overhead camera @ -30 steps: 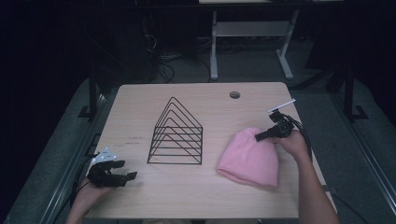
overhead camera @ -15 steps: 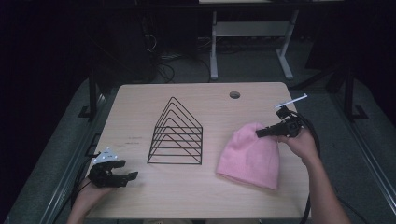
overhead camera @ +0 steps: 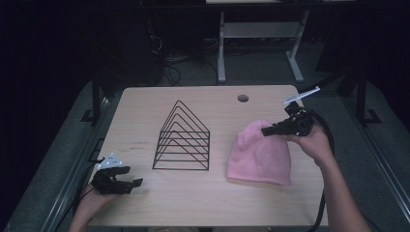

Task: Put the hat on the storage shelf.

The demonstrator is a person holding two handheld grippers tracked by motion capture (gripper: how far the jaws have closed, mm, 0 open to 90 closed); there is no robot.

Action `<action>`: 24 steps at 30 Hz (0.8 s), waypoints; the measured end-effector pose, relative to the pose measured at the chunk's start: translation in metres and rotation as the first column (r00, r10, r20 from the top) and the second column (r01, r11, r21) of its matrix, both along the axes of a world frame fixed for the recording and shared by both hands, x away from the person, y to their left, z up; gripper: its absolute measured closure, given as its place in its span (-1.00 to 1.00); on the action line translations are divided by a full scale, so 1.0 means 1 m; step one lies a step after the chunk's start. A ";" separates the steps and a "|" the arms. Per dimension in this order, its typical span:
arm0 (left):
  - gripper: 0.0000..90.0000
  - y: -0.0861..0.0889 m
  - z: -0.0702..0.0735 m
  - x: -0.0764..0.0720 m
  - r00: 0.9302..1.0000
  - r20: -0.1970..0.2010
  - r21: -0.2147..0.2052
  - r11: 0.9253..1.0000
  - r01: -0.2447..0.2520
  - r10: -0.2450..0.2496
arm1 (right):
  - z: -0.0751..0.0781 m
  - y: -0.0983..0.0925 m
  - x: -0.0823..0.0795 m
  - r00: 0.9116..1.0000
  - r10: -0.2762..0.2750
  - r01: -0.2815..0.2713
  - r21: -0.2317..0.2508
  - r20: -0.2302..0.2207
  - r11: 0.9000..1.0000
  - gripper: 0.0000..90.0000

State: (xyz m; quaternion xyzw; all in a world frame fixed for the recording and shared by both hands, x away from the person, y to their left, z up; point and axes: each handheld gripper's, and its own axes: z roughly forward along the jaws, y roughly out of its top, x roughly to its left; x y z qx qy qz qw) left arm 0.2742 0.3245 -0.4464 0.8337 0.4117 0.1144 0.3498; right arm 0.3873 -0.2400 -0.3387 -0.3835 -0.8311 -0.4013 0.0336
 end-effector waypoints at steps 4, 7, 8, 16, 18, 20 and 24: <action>-0.45 0.001 0.003 0.001 1.000 0.000 -0.011 1.000 0.006 -0.006 | 0.013 0.002 -0.003 0.999 0.016 -0.016 0.011 0.037 1.000 0.70; -0.45 0.002 0.004 0.003 1.000 -0.001 -0.021 1.000 0.007 -0.007 | 0.021 0.002 -0.005 0.998 0.020 -0.021 0.017 0.054 1.000 0.70; -0.45 0.002 0.004 0.003 1.000 -0.001 -0.021 1.000 0.007 -0.007 | 0.021 0.002 -0.005 0.998 0.020 -0.021 0.017 0.054 1.000 0.70; -0.45 0.007 0.025 0.008 0.999 0.035 -0.056 0.998 0.035 -0.033 | 0.040 0.003 0.000 0.995 0.026 -0.029 0.034 0.093 0.999 0.70; -0.45 0.008 0.030 0.011 0.998 0.041 -0.052 0.998 0.044 -0.042 | 0.043 0.004 0.002 0.995 0.027 -0.031 0.039 0.095 0.999 0.70; -0.45 0.008 0.036 0.013 0.998 0.039 -0.056 0.997 0.057 -0.055 | 0.045 0.006 0.004 0.995 0.032 -0.035 0.037 0.096 0.999 0.70; -0.45 0.005 0.044 0.018 0.996 0.028 -0.058 0.995 0.086 -0.085 | 0.052 0.008 0.007 0.995 0.036 -0.040 0.042 0.098 0.998 0.70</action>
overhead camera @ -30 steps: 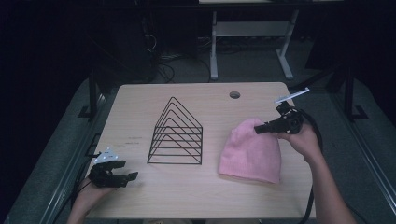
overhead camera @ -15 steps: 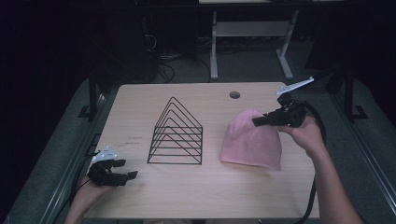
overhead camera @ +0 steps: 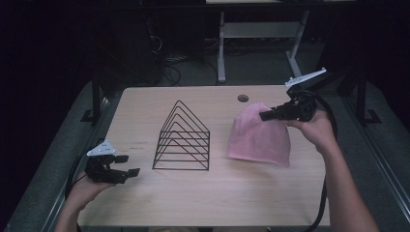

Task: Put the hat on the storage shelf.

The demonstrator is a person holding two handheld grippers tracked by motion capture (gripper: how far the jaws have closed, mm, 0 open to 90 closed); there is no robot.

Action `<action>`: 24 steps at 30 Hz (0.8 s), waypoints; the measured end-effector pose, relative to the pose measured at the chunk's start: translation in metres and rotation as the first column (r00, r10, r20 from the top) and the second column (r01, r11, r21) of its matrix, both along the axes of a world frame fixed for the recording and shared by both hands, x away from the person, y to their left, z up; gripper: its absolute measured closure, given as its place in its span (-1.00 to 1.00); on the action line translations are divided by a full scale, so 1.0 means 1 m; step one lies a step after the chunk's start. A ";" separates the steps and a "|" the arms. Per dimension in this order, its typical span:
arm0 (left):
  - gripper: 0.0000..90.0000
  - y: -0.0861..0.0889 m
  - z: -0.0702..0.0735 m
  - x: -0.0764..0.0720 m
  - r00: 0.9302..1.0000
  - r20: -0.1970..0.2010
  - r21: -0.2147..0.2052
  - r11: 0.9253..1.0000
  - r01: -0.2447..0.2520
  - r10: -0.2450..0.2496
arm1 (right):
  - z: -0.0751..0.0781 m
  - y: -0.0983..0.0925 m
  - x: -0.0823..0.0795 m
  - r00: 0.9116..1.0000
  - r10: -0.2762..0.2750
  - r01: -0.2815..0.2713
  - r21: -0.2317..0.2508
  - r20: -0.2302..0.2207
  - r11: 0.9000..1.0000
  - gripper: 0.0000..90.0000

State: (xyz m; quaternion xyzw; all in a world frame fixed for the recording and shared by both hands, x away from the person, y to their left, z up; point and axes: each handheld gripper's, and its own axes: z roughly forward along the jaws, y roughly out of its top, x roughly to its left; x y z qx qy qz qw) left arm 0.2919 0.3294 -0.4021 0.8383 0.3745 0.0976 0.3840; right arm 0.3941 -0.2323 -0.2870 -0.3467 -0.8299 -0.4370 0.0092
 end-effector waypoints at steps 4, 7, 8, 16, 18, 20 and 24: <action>-0.45 -0.008 0.017 0.009 0.999 0.006 -0.001 0.999 0.046 -0.046 | 0.007 0.002 0.002 1.000 0.008 -0.008 0.005 0.016 1.000 0.70; -0.45 -0.013 0.026 0.013 0.997 0.014 0.012 0.997 0.073 -0.073 | 0.014 0.003 0.003 1.000 0.010 -0.010 0.011 0.028 1.000 0.70; -0.45 -0.013 0.026 0.013 0.997 0.014 0.012 0.997 0.073 -0.073 | 0.017 0.003 0.002 0.999 0.010 -0.011 0.011 0.034 1.000 0.70; -0.45 -0.021 0.050 0.024 0.991 0.006 -0.010 0.991 0.131 -0.131 | 0.034 0.009 0.003 0.998 0.021 -0.023 0.028 0.063 0.999 0.70; -0.45 -0.021 0.055 0.026 0.990 0.008 -0.023 0.990 0.142 -0.142 | 0.038 0.012 0.003 0.997 0.027 -0.030 0.032 0.072 0.999 0.70; -0.45 -0.022 0.059 0.027 0.989 0.011 -0.022 0.989 0.145 -0.144 | 0.042 0.015 0.002 0.997 0.032 -0.035 0.034 0.074 0.999 0.70; -0.45 -0.024 0.068 0.031 0.987 0.013 0.006 0.987 0.159 -0.159 | 0.051 0.023 0.003 0.995 0.040 -0.042 0.029 0.088 0.999 0.70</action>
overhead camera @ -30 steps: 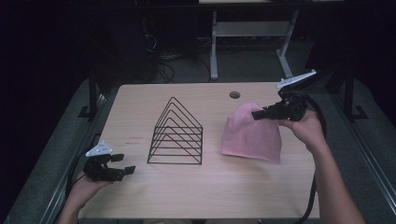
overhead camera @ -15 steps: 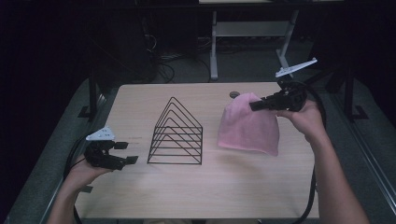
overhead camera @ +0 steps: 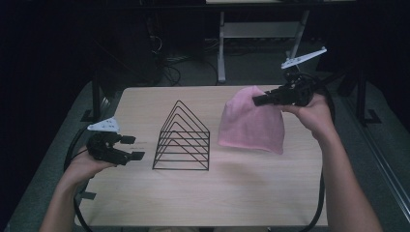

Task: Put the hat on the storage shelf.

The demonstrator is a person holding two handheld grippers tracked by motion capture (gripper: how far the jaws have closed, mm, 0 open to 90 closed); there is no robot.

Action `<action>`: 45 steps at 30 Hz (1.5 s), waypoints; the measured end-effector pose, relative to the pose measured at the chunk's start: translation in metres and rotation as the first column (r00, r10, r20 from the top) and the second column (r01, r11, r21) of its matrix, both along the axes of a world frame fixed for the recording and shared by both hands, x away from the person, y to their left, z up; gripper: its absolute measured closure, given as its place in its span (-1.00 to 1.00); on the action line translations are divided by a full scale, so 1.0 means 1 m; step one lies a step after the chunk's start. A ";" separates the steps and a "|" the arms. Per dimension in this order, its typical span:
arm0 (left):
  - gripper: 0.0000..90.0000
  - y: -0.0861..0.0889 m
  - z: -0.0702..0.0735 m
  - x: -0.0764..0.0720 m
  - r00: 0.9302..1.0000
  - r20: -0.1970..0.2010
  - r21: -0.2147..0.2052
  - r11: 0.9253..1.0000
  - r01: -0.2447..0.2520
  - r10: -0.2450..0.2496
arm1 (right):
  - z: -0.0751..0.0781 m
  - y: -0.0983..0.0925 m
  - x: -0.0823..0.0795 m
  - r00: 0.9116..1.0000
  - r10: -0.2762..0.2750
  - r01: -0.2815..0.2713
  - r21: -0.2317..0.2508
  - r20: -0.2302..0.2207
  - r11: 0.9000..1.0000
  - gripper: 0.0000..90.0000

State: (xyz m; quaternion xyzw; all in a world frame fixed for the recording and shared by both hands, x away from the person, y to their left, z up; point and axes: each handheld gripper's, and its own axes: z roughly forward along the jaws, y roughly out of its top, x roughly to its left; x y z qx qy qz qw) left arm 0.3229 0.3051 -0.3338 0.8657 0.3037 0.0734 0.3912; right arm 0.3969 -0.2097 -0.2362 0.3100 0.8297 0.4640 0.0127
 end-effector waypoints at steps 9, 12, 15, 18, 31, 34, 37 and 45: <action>-0.44 -0.007 0.023 0.006 1.000 0.016 0.012 1.000 0.016 -0.016 | 0.028 0.019 0.001 0.999 0.032 -0.033 0.019 0.037 0.999 0.70; -0.44 -0.009 0.027 0.010 1.000 0.014 0.021 1.000 0.022 -0.022 | 0.037 0.026 0.001 0.998 0.048 -0.049 0.020 0.050 0.999 0.70; -0.44 -0.011 0.030 0.012 1.000 0.000 0.008 1.000 0.026 -0.026 | 0.044 0.034 0.001 0.996 0.061 -0.063 0.018 0.060 0.998 0.70; -0.44 -0.013 0.032 0.015 0.999 -0.001 0.019 0.999 0.033 -0.033 | 0.050 0.042 0.003 0.995 0.074 -0.075 0.019 0.067 0.997 0.70; -0.44 -0.024 0.050 0.022 0.997 0.013 0.000 0.997 0.071 -0.071 | 0.075 0.082 0.007 0.985 0.138 -0.140 0.010 0.104 0.990 0.70; -0.44 -0.025 0.053 0.023 0.997 0.015 0.001 0.997 0.075 -0.075 | 0.080 0.091 0.009 0.983 0.149 -0.152 0.015 0.107 0.988 0.70; -0.44 -0.026 0.054 0.023 0.996 0.019 -0.006 0.996 0.084 -0.083 | 0.084 0.100 0.009 0.979 0.165 -0.168 0.013 0.117 0.986 0.70; -0.44 -0.029 0.058 0.026 0.995 0.016 -0.010 0.995 0.103 -0.103 | 0.089 0.126 0.010 0.971 0.202 -0.204 0.004 0.126 0.979 0.70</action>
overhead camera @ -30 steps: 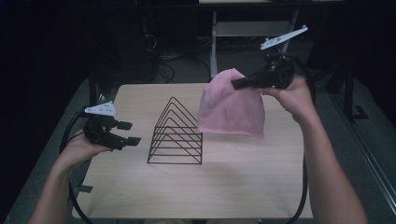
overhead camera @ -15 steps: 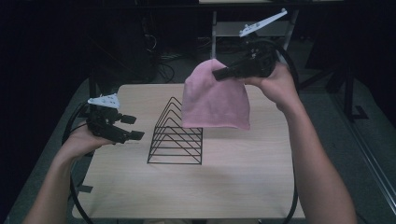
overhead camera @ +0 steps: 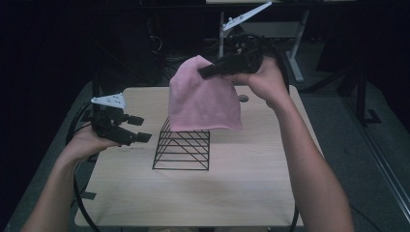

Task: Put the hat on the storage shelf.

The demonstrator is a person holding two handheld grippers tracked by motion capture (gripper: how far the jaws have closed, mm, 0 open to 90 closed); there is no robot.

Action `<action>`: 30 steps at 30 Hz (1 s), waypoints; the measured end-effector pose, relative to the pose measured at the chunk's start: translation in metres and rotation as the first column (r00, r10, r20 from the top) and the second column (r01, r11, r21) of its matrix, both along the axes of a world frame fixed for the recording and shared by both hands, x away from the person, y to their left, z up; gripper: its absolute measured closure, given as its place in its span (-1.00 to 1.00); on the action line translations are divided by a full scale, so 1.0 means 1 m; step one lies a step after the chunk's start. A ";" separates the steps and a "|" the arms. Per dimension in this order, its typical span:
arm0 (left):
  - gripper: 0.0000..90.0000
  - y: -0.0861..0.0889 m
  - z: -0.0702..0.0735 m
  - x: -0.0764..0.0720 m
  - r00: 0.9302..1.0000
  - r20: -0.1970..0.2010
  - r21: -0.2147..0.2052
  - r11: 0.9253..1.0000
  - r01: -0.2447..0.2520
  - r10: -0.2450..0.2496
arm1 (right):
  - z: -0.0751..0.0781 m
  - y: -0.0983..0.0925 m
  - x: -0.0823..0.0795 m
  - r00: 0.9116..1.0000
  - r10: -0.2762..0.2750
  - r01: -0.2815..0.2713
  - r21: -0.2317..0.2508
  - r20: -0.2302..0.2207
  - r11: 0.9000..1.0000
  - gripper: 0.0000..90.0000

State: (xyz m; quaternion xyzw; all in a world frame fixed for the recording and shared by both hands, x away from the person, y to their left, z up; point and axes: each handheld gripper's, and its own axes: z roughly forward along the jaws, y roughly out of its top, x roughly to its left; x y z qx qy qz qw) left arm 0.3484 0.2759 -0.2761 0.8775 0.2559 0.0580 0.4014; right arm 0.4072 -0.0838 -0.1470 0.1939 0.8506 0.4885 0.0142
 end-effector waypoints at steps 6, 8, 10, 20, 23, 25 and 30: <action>-0.41 -0.003 0.004 0.003 1.000 -0.004 0.005 1.000 0.004 -0.004 | 0.003 0.019 0.001 1.000 0.027 -0.027 0.000 0.001 1.000 0.70; -0.36 -0.004 0.005 0.003 1.000 -0.007 0.007 1.000 0.013 -0.013 | 0.003 0.022 0.001 0.999 0.033 -0.033 -0.001 0.003 0.999 0.70; -0.34 -0.006 0.006 0.005 1.000 -0.013 0.009 1.000 0.021 -0.021 | 0.003 0.031 0.003 0.999 0.047 -0.047 -0.004 0.008 0.999 0.70; 0.21 -0.002 0.001 0.011 0.997 -0.075 -0.013 1.000 0.024 -0.025 | -0.001 0.051 0.004 0.995 0.096 -0.096 0.006 0.013 0.995 0.70; 0.33 0.000 -0.003 0.012 0.995 -0.093 -0.021 0.999 0.029 -0.031 | -0.004 0.056 0.002 0.994 0.105 -0.105 0.017 0.012 0.994 0.70; 0.52 0.001 -0.006 0.013 0.995 -0.091 -0.003 0.999 0.041 -0.041 | -0.007 0.058 0.002 0.994 0.110 -0.110 0.014 0.008 0.994 0.70; 0.84 0.001 -0.008 0.013 0.996 -0.079 -0.009 0.999 0.048 -0.048 | -0.011 0.061 0.002 0.994 0.113 -0.113 0.010 0.005 0.994 0.70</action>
